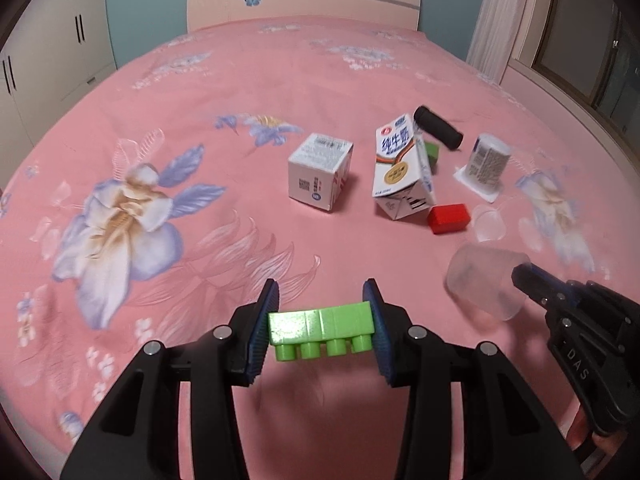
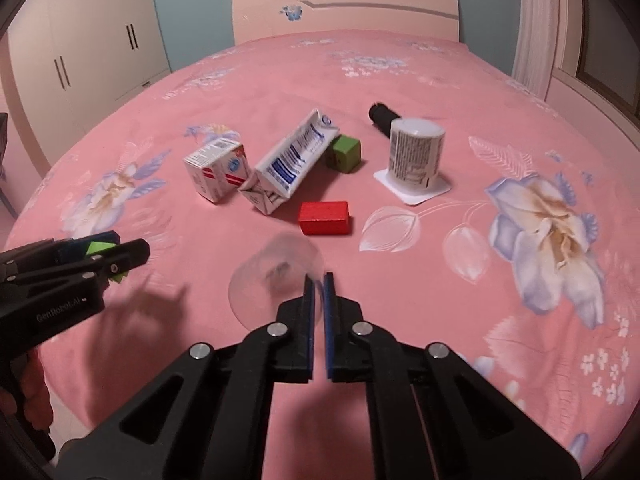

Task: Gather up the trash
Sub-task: 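Grasp the green toy brick with the left tool while the right tool grasps the clear cup, then carry the green brick and clear cup with both tools over the trash bin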

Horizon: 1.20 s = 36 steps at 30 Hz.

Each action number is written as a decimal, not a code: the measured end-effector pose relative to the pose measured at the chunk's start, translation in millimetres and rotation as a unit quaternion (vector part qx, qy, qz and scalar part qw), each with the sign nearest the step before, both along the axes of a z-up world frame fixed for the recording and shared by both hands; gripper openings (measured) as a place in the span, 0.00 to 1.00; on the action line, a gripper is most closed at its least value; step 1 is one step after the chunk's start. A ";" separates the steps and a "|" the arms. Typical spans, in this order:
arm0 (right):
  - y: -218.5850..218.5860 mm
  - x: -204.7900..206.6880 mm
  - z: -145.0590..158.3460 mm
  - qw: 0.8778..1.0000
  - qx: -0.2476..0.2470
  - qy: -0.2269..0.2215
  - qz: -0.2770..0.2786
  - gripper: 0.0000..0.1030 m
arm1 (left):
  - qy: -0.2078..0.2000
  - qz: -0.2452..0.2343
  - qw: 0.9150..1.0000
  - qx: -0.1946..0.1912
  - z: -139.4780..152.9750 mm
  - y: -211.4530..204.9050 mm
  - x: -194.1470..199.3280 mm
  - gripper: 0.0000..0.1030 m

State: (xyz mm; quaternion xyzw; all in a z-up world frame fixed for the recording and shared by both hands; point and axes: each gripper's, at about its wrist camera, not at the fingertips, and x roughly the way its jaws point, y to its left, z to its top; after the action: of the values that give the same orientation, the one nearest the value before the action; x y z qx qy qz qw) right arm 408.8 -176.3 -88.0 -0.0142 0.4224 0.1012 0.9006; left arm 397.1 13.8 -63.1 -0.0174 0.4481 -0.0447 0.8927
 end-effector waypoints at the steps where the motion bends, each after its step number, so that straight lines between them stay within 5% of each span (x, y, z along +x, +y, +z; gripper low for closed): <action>1: -1.1 -3.7 3.7 1.000 0.003 -0.001 0.005 0.04 | -0.004 0.001 1.000 0.002 6.1 1.1 -6.3 0.44; 23: -14.8 -130.7 113.2 0.996 0.021 -0.078 0.037 0.04 | -0.079 -0.015 0.997 0.017 100.3 -1.3 -136.0 0.44; 36: -2.6 -214.3 142.6 0.992 0.016 -0.108 0.070 0.04 | -0.102 -0.025 0.994 0.031 118.5 4.4 -214.6 0.44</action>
State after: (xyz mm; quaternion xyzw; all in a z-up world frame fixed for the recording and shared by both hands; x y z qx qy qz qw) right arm 194.5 -178.9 54.6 -0.0406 0.3194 0.1689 0.9316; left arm 182.5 18.2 55.5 0.0262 0.3559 -0.0545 0.9326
